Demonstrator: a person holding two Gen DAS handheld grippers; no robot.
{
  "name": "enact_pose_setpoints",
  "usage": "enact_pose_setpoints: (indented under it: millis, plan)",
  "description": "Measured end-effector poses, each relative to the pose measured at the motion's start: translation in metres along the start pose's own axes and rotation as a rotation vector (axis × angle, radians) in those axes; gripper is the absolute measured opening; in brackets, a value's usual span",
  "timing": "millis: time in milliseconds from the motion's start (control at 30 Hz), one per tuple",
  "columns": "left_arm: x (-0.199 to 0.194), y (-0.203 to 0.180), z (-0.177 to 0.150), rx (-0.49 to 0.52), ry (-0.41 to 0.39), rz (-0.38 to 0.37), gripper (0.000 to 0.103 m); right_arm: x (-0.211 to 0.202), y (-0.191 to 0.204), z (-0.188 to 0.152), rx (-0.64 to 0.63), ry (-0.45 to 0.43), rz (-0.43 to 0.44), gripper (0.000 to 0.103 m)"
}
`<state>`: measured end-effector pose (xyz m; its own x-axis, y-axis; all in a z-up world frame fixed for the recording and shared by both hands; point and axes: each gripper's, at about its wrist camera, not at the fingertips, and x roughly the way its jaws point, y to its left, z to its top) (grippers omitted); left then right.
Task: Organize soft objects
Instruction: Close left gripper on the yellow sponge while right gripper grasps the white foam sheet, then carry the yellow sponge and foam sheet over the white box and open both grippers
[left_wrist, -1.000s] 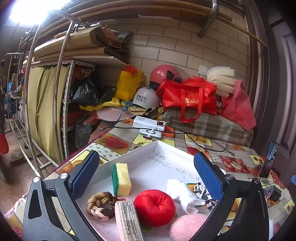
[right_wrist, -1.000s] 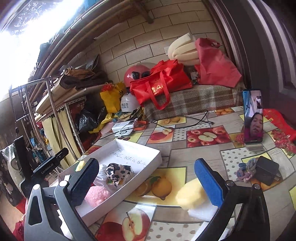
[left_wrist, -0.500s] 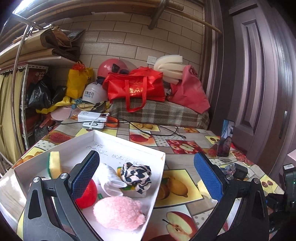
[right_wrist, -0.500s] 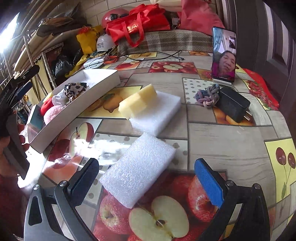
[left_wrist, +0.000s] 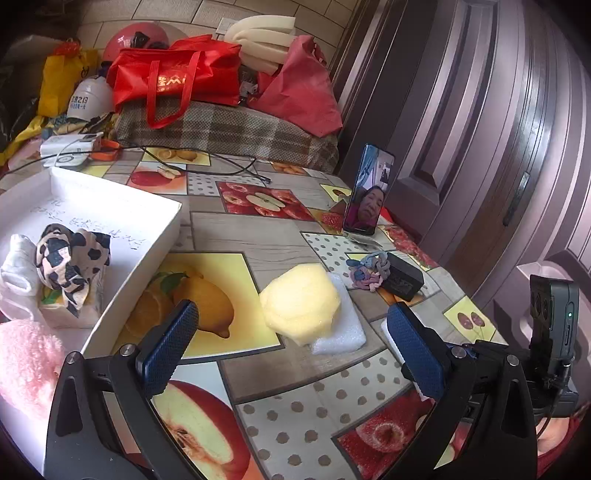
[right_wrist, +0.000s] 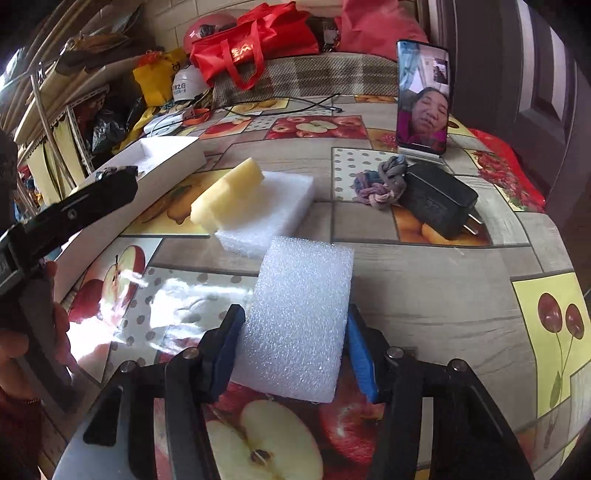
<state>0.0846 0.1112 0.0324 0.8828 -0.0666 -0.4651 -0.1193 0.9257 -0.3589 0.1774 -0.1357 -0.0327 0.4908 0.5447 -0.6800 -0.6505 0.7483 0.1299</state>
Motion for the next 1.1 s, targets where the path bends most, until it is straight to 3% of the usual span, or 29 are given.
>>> enact_pose_setpoints:
  millis: [133, 300, 467, 500, 567, 600, 667, 833, 1100]
  plan:
    - [0.031, 0.006, 0.007, -0.088, 0.073, -0.015, 0.103, -0.011, -0.033, 0.004, 0.161, -0.129, 0.054, 0.054]
    - [0.069, 0.011, 0.008, -0.174, 0.185, -0.054, 0.102, -0.010, -0.041, 0.002, 0.219, -0.147, 0.142, 0.054]
    - [0.082, -0.003, 0.010, -0.129, 0.211, -0.025, 0.101, -0.007, -0.042, 0.004, 0.226, -0.141, 0.176, 0.055]
    - [0.082, -0.005, 0.010, -0.118, 0.213, -0.023, 0.096, -0.007, -0.042, 0.003, 0.226, -0.137, 0.182, 0.055]
    - [0.085, -0.003, 0.008, -0.129, 0.238, -0.043, 0.058, -0.006, -0.041, 0.002, 0.226, -0.128, 0.195, 0.055]
    - [0.085, -0.001, 0.007, -0.139, 0.238, -0.052, 0.058, -0.006, -0.040, 0.002, 0.225, -0.126, 0.199, 0.055]
    - [0.080, 0.002, 0.007, -0.154, 0.214, -0.072, 0.057, -0.006, -0.040, 0.002, 0.223, -0.129, 0.200, 0.055]
    - [0.062, 0.001, 0.009, -0.143, 0.136, -0.043, 0.057, -0.007, -0.043, 0.002, 0.234, -0.141, 0.204, 0.055]
    - [0.017, -0.037, 0.008, 0.103, -0.043, 0.139, 0.057, -0.018, -0.036, 0.003, 0.194, -0.206, 0.212, 0.055]
